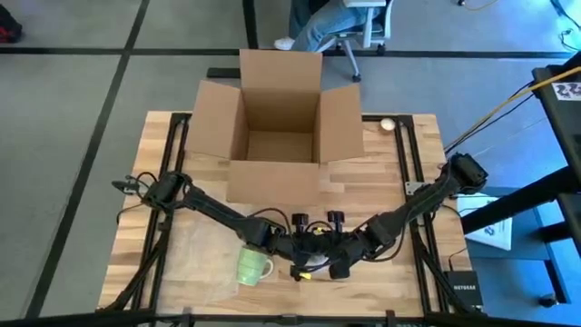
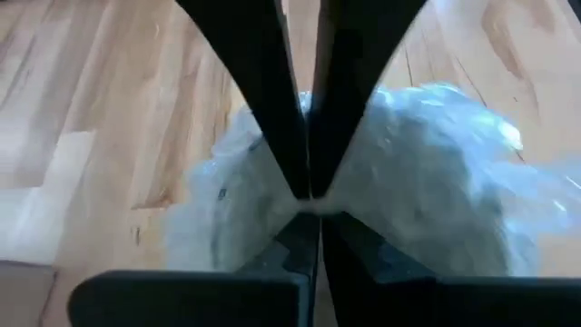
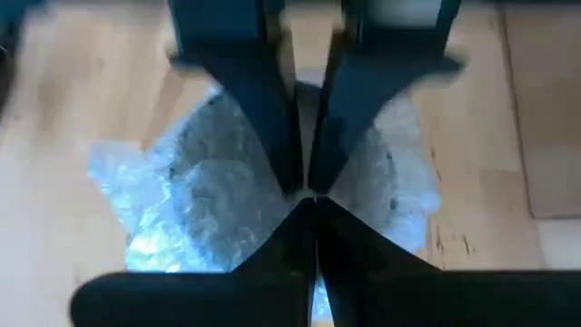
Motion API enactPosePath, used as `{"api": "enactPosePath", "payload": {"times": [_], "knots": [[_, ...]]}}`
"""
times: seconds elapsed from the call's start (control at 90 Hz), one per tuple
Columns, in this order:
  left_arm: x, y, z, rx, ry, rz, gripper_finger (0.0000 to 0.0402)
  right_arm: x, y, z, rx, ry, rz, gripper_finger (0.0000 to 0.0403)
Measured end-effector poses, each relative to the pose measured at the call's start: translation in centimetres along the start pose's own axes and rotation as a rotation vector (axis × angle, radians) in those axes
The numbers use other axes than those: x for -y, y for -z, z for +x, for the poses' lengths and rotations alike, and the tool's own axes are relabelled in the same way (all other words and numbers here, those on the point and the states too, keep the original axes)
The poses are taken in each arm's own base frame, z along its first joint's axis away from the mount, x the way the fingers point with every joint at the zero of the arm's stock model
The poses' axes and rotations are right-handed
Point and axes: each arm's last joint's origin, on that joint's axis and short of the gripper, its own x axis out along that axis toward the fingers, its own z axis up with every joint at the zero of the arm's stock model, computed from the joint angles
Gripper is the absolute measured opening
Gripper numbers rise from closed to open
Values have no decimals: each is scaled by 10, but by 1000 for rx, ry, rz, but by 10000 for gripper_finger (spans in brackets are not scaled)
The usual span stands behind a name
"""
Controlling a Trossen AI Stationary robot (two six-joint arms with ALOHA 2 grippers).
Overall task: Wrap mug
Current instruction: Wrap the blue mug with the right transparent bubble wrap
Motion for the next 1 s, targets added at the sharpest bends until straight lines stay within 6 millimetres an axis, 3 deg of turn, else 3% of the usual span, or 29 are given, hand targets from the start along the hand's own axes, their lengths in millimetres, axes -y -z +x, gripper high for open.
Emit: {"api": "enactPosePath", "payload": {"times": [0.189,0.333,0.422,0.533,0.7,0.822,1.0], "knots": [[-6,-8,-34,-26,4,4,0,0,-1,0,7,-2,-6,1],[-9,1,-68,-157,-64,6,0,-1,0,0,5,-5,-6,1],[-9,13,-77,-253,-151,35,0,-1,0,0,4,-6,-9,1],[-6,38,-61,-305,-174,33,0,-1,0,0,4,-7,-11,1],[5,69,-24,-189,-61,-58,0,-1,0,0,7,-3,-13,1],[11,62,-20,-70,53,-131,0,-1,0,0,8,-3,-13,1],[19,33,-37,55,101,-86,0,-1,0,0,7,-3,-14,1]]}}
